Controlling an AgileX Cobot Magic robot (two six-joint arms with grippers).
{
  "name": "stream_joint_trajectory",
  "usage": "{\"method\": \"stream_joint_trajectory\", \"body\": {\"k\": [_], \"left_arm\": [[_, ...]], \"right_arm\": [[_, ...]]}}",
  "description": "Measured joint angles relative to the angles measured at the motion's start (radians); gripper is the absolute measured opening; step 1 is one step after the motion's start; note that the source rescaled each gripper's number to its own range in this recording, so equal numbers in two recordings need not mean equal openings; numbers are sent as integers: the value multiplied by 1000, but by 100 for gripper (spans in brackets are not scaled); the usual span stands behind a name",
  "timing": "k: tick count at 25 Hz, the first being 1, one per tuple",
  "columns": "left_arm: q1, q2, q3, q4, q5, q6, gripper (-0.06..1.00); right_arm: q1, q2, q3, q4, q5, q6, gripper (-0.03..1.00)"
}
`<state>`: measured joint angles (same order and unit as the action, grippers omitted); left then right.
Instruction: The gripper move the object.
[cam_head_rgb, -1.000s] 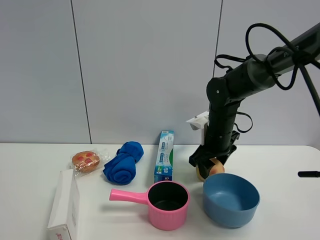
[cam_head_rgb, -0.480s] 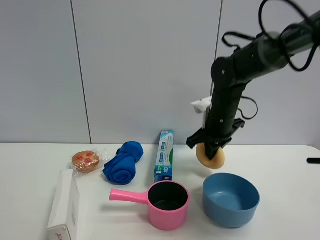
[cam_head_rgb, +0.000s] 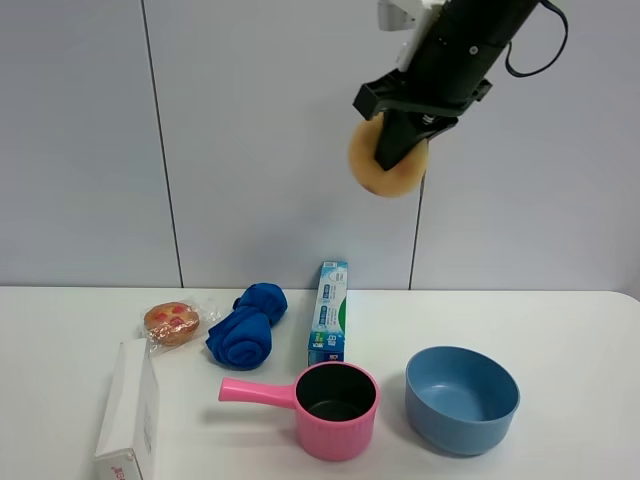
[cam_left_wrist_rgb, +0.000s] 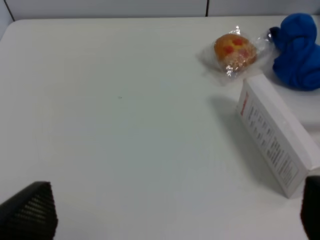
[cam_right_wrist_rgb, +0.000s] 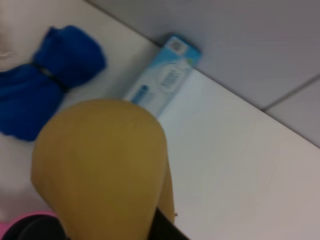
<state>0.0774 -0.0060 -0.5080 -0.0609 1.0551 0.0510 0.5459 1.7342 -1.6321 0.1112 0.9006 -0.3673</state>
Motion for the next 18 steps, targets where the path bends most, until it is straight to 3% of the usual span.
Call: {"method": "stream_joint_trajectory", "body": {"k": [7, 11, 18], "left_arm": [[0, 0, 0, 0, 0, 0, 100], [0, 0, 0, 0, 0, 0, 100], [0, 0, 0, 0, 0, 0, 100]], "right_arm": [[155, 50, 0, 17, 52, 37, 1], [171, 137, 0, 9, 125, 84, 1], [171, 261, 0, -73, 157, 123, 0]]}}
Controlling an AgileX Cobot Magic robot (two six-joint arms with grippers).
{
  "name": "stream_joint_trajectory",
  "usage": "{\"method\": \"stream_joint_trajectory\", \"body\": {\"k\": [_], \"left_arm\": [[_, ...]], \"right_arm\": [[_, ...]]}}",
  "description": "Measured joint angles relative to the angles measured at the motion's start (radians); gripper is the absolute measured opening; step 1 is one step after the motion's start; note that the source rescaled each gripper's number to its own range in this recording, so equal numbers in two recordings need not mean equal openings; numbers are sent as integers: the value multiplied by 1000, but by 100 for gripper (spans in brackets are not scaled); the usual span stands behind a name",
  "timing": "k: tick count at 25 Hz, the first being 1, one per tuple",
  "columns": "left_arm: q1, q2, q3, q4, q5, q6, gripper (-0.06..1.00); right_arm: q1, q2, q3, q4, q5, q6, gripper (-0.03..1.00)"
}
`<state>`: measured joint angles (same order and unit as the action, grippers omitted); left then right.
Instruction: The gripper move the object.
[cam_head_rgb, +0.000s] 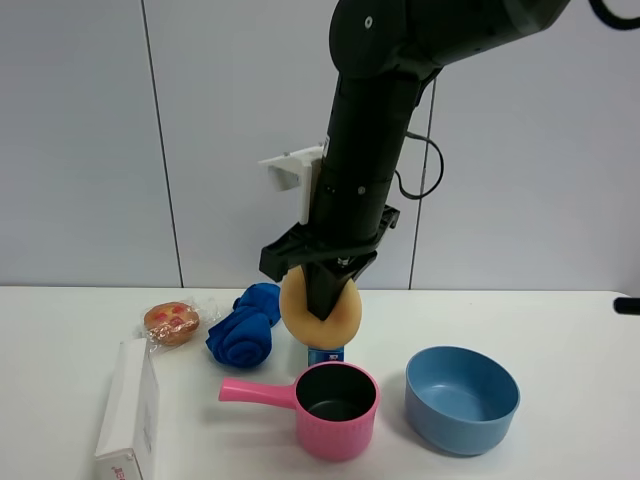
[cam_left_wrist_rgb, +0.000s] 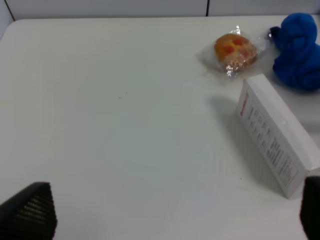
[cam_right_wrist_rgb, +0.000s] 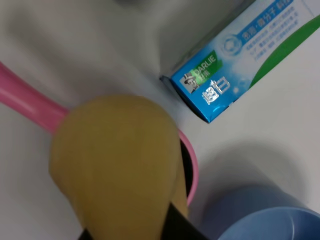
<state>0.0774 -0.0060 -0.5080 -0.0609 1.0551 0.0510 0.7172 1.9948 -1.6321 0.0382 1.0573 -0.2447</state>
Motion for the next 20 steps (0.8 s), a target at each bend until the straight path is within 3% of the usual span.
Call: {"method": "stream_joint_trajectory", "body": {"k": [10, 20], "left_arm": [[0, 0, 0, 0, 0, 0, 100], [0, 0, 0, 0, 0, 0, 100]], "right_arm": [[0, 33, 0, -30, 55, -3, 0], [0, 108, 0, -33, 17, -6, 0]]}}
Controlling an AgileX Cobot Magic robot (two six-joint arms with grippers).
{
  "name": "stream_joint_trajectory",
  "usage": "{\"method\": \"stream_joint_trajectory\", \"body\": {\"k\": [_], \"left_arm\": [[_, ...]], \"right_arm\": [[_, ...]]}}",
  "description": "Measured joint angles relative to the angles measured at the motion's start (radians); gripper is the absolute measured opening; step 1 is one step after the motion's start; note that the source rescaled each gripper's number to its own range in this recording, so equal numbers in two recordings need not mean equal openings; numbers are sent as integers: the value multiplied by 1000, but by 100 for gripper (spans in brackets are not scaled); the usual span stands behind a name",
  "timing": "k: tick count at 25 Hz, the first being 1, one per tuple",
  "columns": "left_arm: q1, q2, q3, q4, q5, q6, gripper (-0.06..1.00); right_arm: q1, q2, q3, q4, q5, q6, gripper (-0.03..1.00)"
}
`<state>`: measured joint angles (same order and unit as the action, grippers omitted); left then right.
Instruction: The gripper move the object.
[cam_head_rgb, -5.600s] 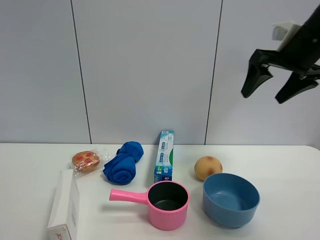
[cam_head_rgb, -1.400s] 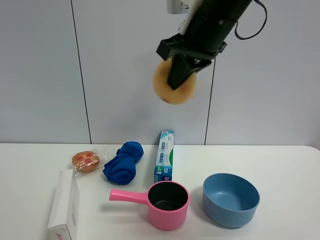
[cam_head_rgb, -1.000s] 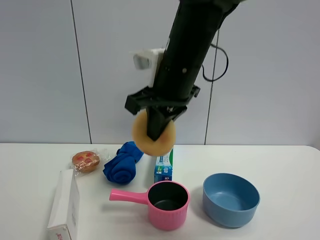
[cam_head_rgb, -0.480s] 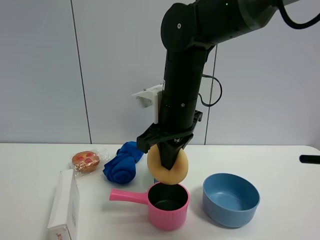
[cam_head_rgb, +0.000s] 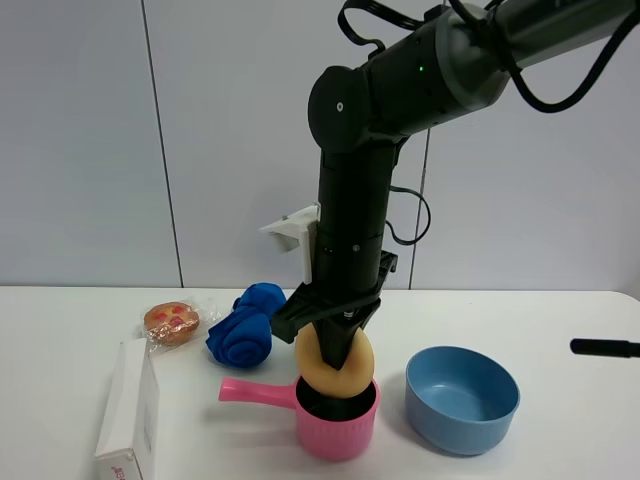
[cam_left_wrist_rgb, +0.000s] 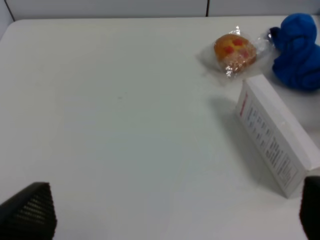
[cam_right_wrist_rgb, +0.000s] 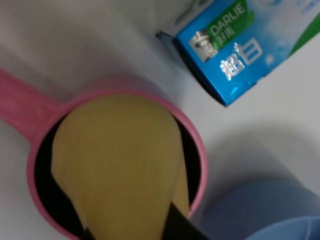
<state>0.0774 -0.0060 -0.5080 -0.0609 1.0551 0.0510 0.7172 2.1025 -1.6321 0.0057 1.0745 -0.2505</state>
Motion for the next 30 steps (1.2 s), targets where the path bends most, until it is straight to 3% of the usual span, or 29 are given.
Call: {"method": "stream_joint_trajectory", "body": {"k": [9, 12, 16, 18, 26, 30], "left_arm": [[0, 0, 0, 0, 0, 0, 100], [0, 0, 0, 0, 0, 0, 100], [0, 0, 0, 0, 0, 0, 100], [0, 0, 0, 0, 0, 0, 100], [0, 0, 0, 0, 0, 0, 100], [0, 0, 0, 0, 0, 0, 100]], "right_arm": [[0, 1, 0, -16, 49, -4, 4], [0, 1, 0, -16, 53, 0, 20], [0, 1, 0, -19, 53, 49, 53], [0, 1, 0, -28, 52, 66, 61], [0, 1, -4, -59, 42, 79, 66], [0, -2, -76, -111, 40, 83, 66]]}}
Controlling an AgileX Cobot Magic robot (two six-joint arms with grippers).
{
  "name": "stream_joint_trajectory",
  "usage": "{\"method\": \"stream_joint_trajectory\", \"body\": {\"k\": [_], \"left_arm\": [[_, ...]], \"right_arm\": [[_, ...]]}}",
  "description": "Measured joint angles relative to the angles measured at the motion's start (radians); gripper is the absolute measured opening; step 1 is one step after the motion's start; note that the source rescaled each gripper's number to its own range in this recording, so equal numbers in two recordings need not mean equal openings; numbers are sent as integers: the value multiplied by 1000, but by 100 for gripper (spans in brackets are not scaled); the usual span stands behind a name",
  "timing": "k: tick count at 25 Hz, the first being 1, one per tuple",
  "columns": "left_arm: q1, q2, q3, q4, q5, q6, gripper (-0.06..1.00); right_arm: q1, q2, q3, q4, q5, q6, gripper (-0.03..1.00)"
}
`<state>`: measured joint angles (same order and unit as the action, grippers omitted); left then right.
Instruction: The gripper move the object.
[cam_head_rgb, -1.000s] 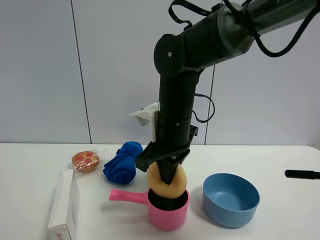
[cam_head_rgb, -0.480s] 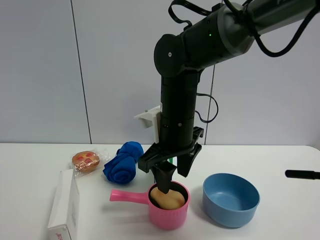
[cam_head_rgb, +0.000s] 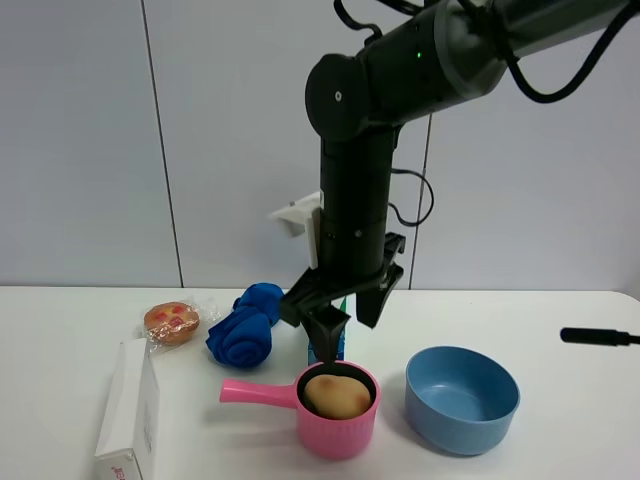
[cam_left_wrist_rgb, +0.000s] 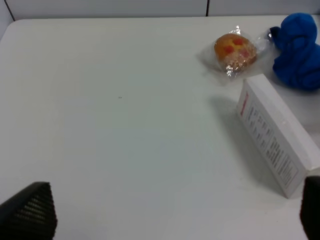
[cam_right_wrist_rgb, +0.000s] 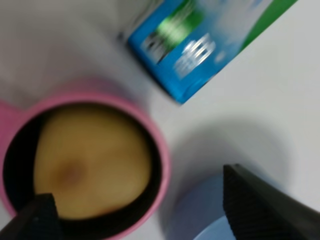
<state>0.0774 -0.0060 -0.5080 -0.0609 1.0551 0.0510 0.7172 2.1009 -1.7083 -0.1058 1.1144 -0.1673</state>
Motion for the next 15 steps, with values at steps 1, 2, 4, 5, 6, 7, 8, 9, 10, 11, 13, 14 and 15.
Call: {"method": "stream_joint_trajectory", "body": {"k": [1, 2, 4, 5, 6, 7, 8, 9, 10, 11, 13, 14, 15], "left_arm": [[0, 0, 0, 0, 0, 0, 100], [0, 0, 0, 0, 0, 0, 100], [0, 0, 0, 0, 0, 0, 100], [0, 0, 0, 0, 0, 0, 100], [0, 0, 0, 0, 0, 0, 100], [0, 0, 0, 0, 0, 0, 100], [0, 0, 0, 0, 0, 0, 100], [0, 0, 0, 0, 0, 0, 100], [0, 0, 0, 0, 0, 0, 100], [0, 0, 0, 0, 0, 0, 100], [0, 0, 0, 0, 0, 0, 100], [0, 0, 0, 0, 0, 0, 100], [0, 0, 0, 0, 0, 0, 100]], "right_arm": [[0, -2, -29, -13, 0, 5, 66], [0, -5, -64, -22, -2, 15, 66], [0, -15, -132, -35, -4, 44, 66], [-2, -22, -172, -36, -3, 60, 66], [-9, -32, -206, -36, -3, 69, 66], [-18, -42, -247, -35, -4, 74, 65], [-31, -51, -287, -36, -4, 76, 65], [-46, -60, -320, -35, -4, 79, 65], [-68, -68, -360, -35, 3, 81, 64], [-93, -74, -395, -36, 15, 82, 64], [-146, -85, -448, -45, 36, 83, 64], [-179, -92, -467, -58, 48, 84, 64], [-212, -97, -480, -71, 60, 90, 64]]}}
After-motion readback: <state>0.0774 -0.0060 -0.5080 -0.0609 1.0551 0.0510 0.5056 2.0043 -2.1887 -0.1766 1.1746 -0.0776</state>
